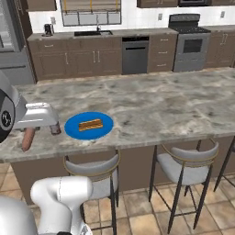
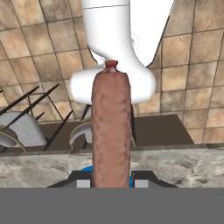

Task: Move the hot dog bun to the plate on the dining table and place the condiment next to that plate. Then navigate to the fridge and take the sausage and place it on the plate as well.

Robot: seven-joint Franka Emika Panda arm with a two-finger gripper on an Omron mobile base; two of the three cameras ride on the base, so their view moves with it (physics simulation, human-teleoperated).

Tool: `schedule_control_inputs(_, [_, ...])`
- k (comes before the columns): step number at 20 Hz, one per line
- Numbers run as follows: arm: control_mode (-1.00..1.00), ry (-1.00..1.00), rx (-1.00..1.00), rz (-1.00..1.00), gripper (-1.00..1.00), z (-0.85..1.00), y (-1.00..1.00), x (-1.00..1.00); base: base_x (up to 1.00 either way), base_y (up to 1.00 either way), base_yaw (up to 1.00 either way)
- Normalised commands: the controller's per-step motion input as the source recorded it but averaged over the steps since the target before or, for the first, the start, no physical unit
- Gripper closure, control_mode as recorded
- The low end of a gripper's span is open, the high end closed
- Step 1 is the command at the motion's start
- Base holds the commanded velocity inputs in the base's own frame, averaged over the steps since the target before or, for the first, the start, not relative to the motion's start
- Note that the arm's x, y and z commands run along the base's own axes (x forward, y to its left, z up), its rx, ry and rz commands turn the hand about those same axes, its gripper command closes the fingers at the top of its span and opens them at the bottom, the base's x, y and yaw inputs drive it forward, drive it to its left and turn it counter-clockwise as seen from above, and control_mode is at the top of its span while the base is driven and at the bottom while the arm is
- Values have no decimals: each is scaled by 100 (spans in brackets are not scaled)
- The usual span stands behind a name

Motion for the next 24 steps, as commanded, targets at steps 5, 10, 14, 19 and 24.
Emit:
schedule_control_inputs(5, [100, 0, 0, 0, 100, 0, 0, 0, 28, -14, 15])
schedule_control_inputs(10, [100, 0, 0, 0, 100, 0, 0, 0, 24, -18, 6])
schedule_control_inputs(14, [100, 0, 0, 0, 100, 0, 0, 0, 28, -13, 0])
schedule_control_inputs(19, [100, 0, 0, 0, 100, 0, 0, 0, 42, -10, 0])
schedule_control_inputs(24, [100, 0, 0, 0, 100, 0, 0, 0, 44, -11, 0])
